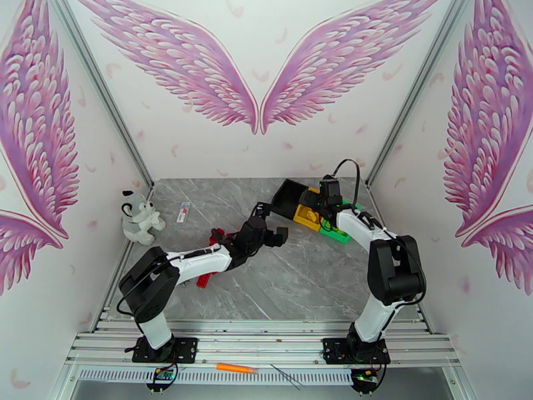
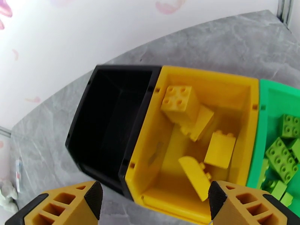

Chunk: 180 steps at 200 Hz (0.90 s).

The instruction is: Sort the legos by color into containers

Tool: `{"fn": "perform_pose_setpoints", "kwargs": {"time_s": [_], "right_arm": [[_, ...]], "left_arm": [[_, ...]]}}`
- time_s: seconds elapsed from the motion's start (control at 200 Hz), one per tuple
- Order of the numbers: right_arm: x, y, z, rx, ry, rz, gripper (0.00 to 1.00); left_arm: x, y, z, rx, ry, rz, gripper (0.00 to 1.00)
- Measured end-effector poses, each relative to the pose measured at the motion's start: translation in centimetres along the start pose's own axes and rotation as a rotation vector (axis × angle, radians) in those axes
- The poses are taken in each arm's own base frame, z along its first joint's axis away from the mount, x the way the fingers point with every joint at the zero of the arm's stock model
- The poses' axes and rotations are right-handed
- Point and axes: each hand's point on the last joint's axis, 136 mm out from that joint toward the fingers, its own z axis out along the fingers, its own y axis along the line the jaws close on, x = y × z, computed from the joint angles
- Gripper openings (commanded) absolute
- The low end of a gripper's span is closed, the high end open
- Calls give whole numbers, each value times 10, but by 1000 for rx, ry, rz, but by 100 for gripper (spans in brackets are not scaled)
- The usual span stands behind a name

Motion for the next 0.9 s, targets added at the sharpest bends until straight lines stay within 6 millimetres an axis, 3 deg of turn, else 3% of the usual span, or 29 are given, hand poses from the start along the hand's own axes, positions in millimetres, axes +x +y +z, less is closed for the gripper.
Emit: {"fn": "perform_pose_setpoints", "kwargs": {"time_s": [0.2, 0.4, 0.675, 0.9], "right_arm": [[37, 53, -9, -135, 63, -107, 82], [84, 110, -17, -264, 135, -246, 70], [176, 169, -10, -375, 295, -412, 68], [222, 198, -6, -416, 363, -489, 65]], "left_arm": [[5, 64, -40, -131, -39, -72, 99], [7, 118, -83, -245, -101, -151, 99], [26, 158, -116, -325, -133, -230, 99], [52, 171, -125, -353, -105, -261, 99]]}}
